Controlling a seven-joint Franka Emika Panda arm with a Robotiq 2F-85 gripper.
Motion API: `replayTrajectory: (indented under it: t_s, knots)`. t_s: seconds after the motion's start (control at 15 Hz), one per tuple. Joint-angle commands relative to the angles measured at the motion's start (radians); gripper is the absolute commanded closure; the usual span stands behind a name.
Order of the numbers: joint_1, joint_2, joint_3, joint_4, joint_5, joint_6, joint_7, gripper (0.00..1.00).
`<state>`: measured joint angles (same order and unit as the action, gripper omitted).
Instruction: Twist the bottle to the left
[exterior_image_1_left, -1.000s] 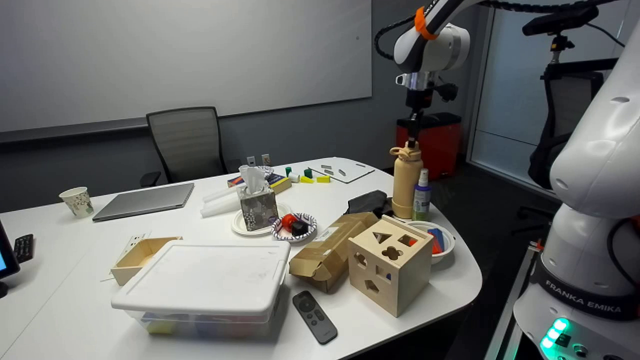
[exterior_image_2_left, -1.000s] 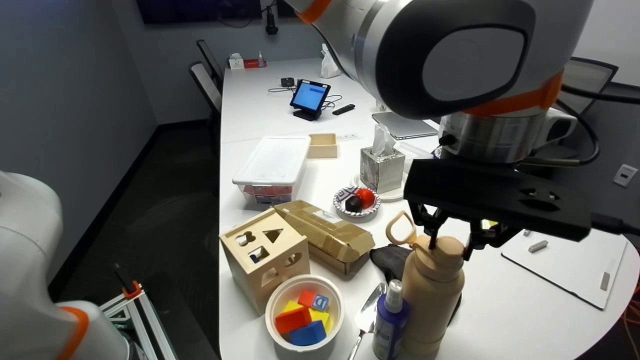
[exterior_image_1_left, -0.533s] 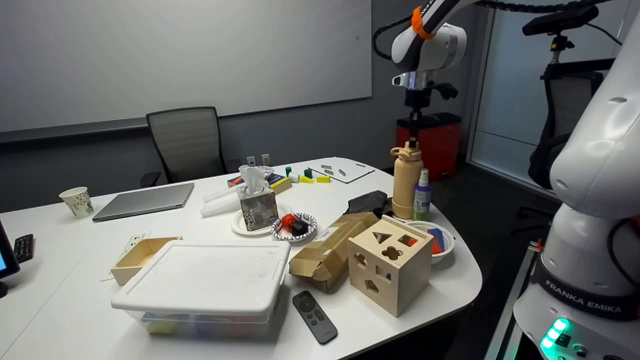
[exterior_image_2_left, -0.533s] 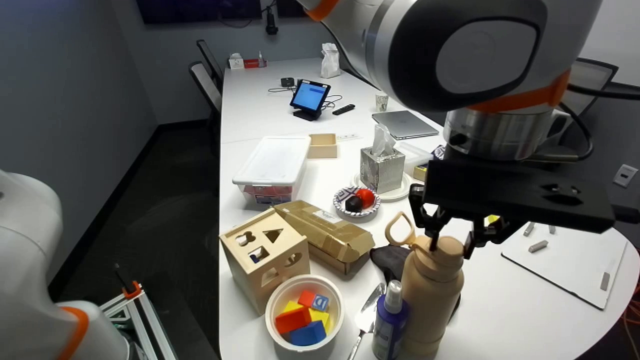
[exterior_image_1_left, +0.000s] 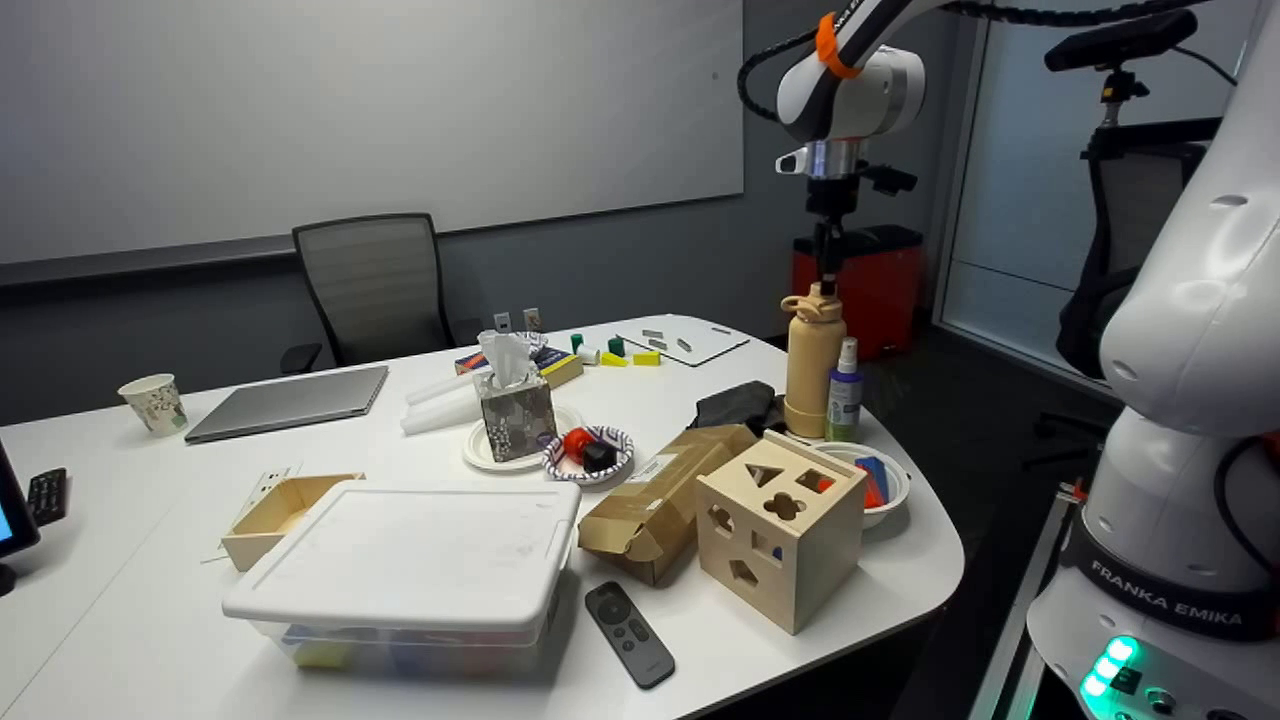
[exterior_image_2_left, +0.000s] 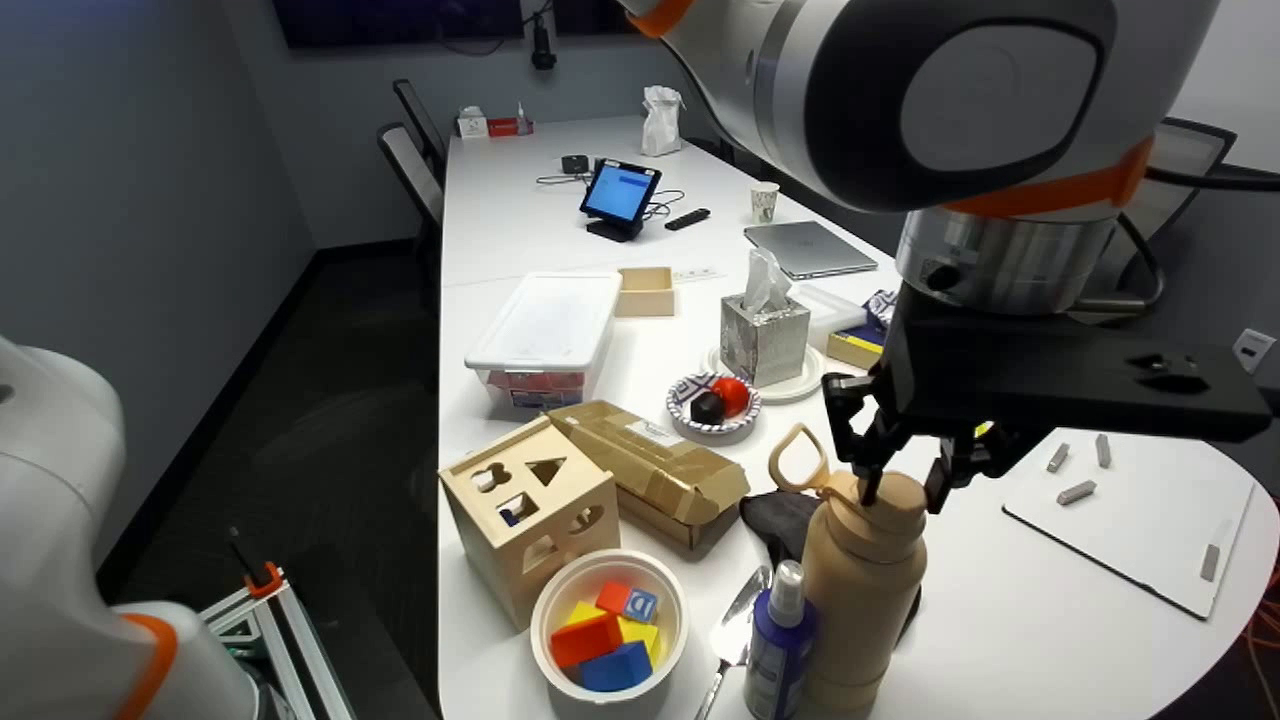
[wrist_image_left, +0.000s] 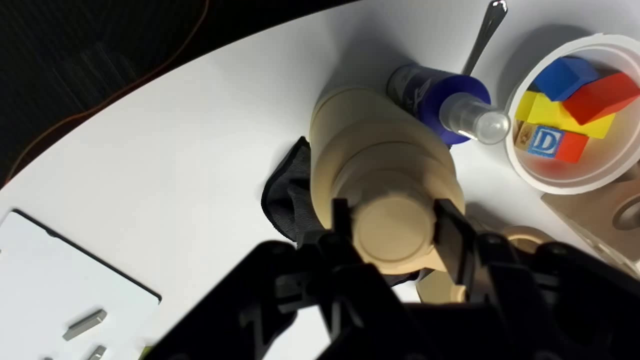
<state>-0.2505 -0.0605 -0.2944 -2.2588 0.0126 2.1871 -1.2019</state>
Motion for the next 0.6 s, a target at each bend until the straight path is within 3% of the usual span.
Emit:
replayTrajectory:
  t_s: [0.0, 0.53]
  knots:
    - [0.001, 0.081, 0.002, 0.014, -0.017, -0.051, -0.105, 0.81]
    - [-0.003, 0.101, 0.02, 0.046, -0.081, -0.062, -0.126, 0.81]
